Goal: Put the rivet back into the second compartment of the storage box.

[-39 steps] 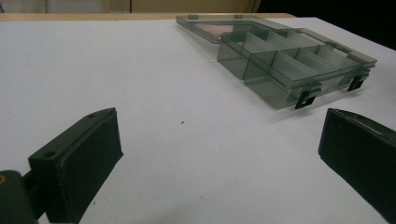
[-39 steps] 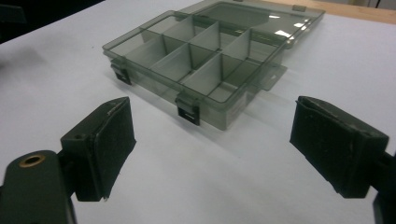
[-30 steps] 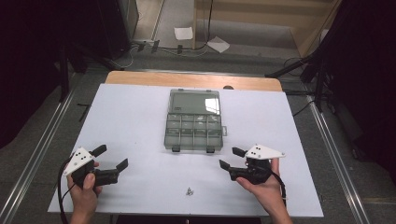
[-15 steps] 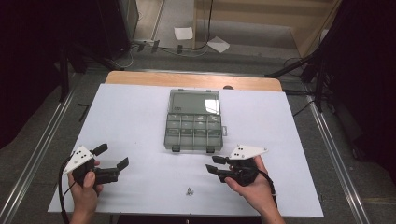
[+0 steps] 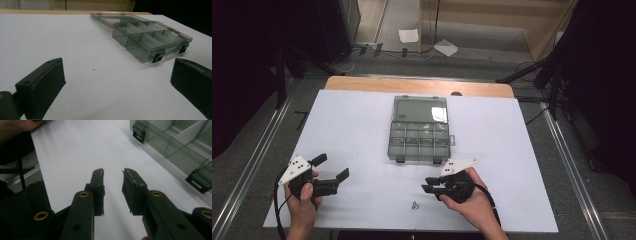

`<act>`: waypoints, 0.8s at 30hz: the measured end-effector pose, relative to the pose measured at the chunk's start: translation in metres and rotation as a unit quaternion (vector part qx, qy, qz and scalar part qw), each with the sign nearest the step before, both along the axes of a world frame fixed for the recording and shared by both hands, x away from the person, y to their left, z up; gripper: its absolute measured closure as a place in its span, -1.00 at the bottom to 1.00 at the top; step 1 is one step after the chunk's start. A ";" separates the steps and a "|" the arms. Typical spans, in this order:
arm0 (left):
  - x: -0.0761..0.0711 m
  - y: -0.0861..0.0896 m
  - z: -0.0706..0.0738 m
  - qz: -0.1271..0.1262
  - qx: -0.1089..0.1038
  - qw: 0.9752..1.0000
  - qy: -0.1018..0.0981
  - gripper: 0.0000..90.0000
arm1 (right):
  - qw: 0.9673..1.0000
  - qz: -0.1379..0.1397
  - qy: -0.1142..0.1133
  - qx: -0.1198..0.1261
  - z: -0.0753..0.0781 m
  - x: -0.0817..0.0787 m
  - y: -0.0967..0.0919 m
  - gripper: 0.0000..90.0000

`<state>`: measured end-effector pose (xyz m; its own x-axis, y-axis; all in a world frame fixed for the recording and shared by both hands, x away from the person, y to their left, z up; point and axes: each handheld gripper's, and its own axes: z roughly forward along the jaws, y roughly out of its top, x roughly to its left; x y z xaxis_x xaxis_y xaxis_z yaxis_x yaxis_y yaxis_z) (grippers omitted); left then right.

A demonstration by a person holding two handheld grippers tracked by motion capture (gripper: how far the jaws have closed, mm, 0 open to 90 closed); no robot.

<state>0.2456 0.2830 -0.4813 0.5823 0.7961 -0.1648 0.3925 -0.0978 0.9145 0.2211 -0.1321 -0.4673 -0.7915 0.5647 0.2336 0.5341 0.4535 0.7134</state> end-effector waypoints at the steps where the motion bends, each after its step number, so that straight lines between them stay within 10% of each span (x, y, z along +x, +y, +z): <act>1: 0.000 0.000 0.000 0.000 -0.001 1.000 0.000 -1.00 | 1.000 0.005 0.002 -0.003 -0.001 0.000 0.002 0.59; 24: 0.001 0.001 0.000 -0.001 -0.001 1.000 0.004 -1.00 | 0.995 0.068 0.037 -0.069 -0.022 -0.006 0.042 0.52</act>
